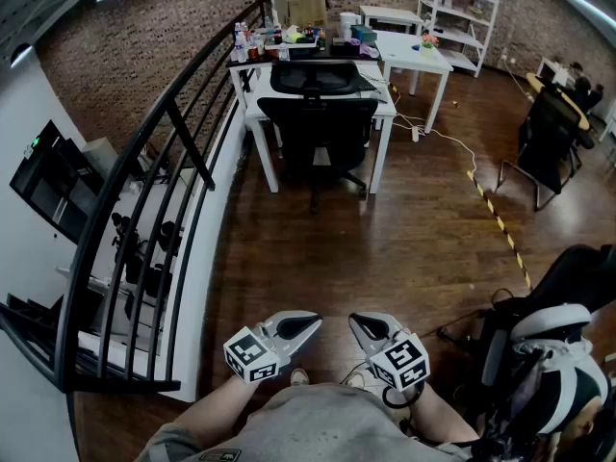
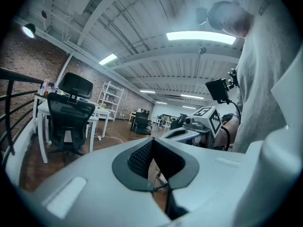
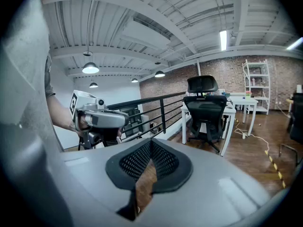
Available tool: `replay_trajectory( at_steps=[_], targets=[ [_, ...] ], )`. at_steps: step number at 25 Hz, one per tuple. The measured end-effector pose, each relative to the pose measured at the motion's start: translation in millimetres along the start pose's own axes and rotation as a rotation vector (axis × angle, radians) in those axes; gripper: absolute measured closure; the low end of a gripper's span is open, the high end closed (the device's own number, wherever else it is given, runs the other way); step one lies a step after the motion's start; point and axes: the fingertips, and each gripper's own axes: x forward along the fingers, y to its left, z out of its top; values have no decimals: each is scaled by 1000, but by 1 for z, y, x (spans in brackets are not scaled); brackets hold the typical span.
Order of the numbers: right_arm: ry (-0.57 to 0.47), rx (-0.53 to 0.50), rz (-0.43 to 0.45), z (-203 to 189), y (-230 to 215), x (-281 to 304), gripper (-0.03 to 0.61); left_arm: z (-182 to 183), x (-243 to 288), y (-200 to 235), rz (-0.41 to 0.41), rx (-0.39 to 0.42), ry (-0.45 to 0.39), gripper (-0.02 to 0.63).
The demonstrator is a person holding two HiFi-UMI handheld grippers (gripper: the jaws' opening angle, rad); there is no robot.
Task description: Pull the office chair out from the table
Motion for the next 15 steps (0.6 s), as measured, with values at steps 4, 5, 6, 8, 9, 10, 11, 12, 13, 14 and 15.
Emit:
replay_trajectory(
  at_steps=[4,5,6,8,9,10,11,12,13,14,15],
  targets=[
    [-14,-10,-12,13,-4,4,572,12,4,6,-8,12,-21,612],
    [-15,-12,-14,15,-5,6,572,14,4,8,-8,15,-25,612],
    [-15,-14,-17,17,-4,7,572,15,3,10,-8,17,-29,612],
    [-14,-20,-25,21,-4,11,572,19,2,14,-9,20,-38,612],
    [-14,-22,-30,23,-3,13,572,21,1,18,-9,23,-41,612],
    [-15,-23,-35,26,-3,17,572,23,-1,21,-10,26,-44,612],
    [-17,-24,-41,29,-2,21,572,25,-3,25,-11,28,-47,612],
    [-19,-24,-47,32,0,25,572,28,-6,29,-13,30,-49,612],
    [-21,-25,-53,36,1,30,572,31,-8,33,-15,32,-51,612],
    [-22,-25,-60,39,4,35,572,34,-11,38,-18,35,-53,612],
    [-24,-25,-66,42,6,40,572,36,-15,41,-21,38,-55,612]
  ],
)
